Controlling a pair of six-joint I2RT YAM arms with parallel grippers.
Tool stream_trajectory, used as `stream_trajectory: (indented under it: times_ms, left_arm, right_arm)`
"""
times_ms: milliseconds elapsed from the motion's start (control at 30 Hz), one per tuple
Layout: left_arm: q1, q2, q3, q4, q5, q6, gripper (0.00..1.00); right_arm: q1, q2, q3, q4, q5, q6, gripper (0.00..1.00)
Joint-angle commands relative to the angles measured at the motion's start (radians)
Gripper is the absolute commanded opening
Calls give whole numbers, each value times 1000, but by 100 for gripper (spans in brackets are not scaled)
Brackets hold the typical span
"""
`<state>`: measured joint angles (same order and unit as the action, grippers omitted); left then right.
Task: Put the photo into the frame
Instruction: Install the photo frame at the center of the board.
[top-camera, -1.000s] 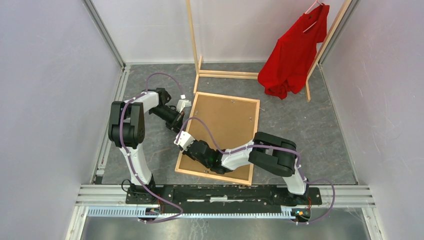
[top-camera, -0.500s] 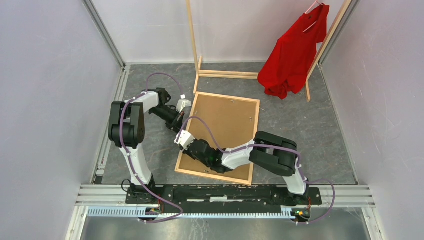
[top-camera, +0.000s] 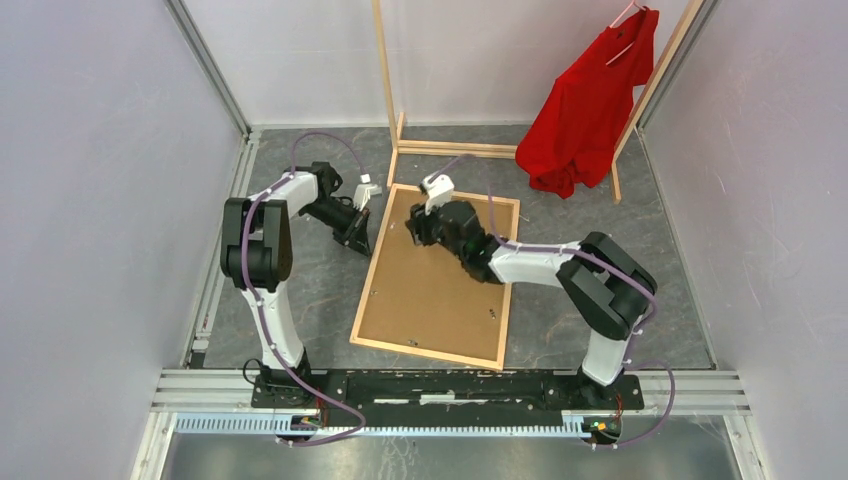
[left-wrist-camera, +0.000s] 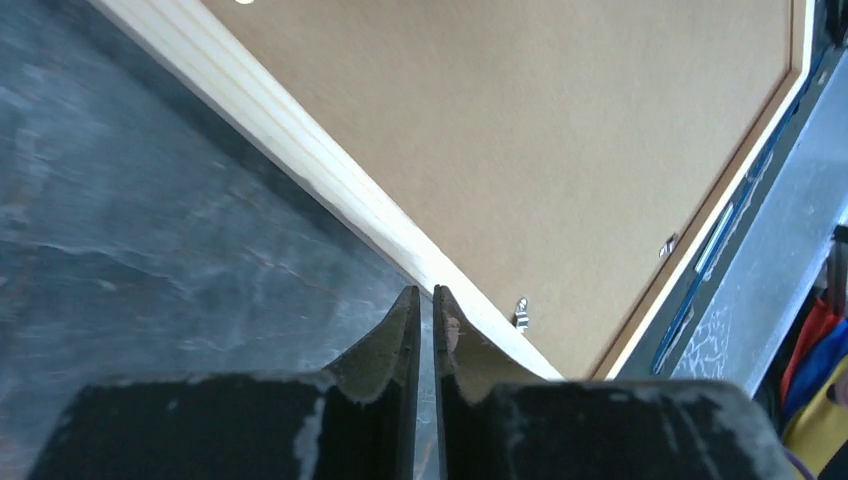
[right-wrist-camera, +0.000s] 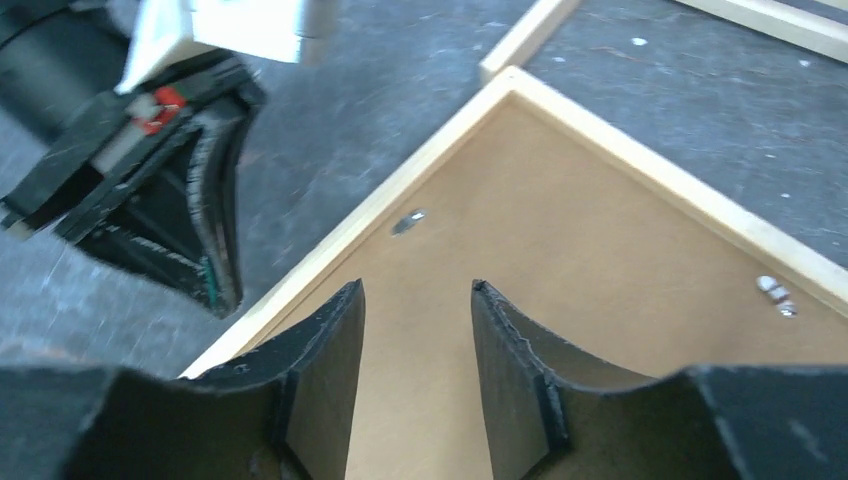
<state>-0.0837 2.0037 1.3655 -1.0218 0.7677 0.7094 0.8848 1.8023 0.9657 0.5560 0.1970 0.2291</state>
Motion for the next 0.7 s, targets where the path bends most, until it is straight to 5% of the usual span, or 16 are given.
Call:
stream_trajectory:
  times_ms: [0, 367, 667]
  left_arm:
    - [10, 68, 114, 26, 76, -88, 18]
    - [10, 174, 182, 26, 125, -105, 13]
    - [10, 177, 160, 25, 117, -95, 9]
  right_arm:
    - [-110, 53, 86, -64, -193, 152, 52]
    - [-188, 280, 332, -140, -424, 256, 55]
    - [-181, 364, 370, -149, -485, 323, 54]
